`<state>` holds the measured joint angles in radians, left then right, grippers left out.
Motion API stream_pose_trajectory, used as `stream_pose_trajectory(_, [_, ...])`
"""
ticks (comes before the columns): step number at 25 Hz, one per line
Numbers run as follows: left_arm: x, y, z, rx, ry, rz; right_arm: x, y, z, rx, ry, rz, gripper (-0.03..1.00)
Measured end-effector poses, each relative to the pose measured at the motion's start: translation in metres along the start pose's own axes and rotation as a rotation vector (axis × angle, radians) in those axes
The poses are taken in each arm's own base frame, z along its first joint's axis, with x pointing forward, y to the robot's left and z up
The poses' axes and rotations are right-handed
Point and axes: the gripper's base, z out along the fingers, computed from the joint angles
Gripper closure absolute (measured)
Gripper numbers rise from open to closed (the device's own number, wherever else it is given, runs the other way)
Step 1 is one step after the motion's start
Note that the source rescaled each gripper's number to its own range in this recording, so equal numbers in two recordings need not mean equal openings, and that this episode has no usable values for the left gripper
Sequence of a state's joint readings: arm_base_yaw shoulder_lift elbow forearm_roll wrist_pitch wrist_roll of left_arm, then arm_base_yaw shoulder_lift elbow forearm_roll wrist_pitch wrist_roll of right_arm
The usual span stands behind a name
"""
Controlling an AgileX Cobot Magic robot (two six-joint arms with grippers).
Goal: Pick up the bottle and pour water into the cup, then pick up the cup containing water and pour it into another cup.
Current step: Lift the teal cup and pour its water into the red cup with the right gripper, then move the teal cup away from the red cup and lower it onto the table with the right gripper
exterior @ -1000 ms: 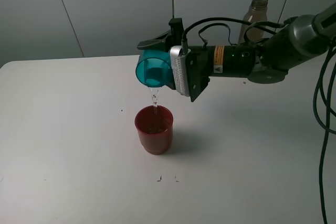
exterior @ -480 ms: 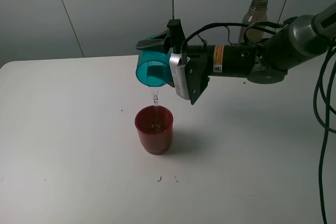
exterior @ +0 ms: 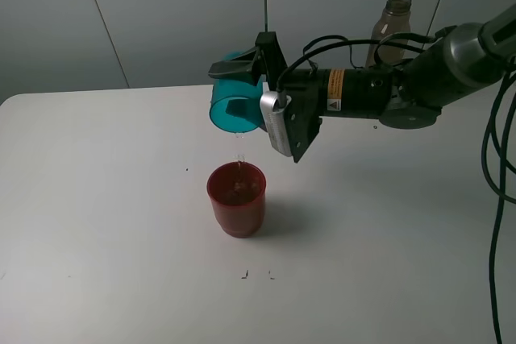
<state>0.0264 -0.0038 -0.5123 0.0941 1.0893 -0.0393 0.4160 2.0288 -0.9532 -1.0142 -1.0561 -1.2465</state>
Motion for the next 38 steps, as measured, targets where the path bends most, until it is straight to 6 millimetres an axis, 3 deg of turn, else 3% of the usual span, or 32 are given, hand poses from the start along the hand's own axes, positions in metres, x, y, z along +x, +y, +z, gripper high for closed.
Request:
stream_pose_trajectory(15, [0.0,0.0,0.0,0.0,0.0,0.0,-0.002,0.0,0.0,-0.006,-0.019,-0.019,0.92])
stream_pose_trajectory(19, [0.0,0.0,0.0,0.0,0.0,0.0,-0.002,0.0,0.0,-0.007,-0.021,0.046,0.92])
stream_pose_trajectory(26, [0.0,0.0,0.0,0.0,0.0,0.0,0.0,0.002,0.0,-0.028,0.002,0.507,0.92])
stream_pose_trajectory(33, [0.0,0.0,0.0,0.0,0.0,0.0,0.012,0.012,-0.002,-0.046,0.194,1.095,0.92])
stream_pose_trajectory(38, [0.0,0.0,0.0,0.0,0.0,0.0,0.033,0.016,-0.013,0.085,0.36,1.444,0.92])
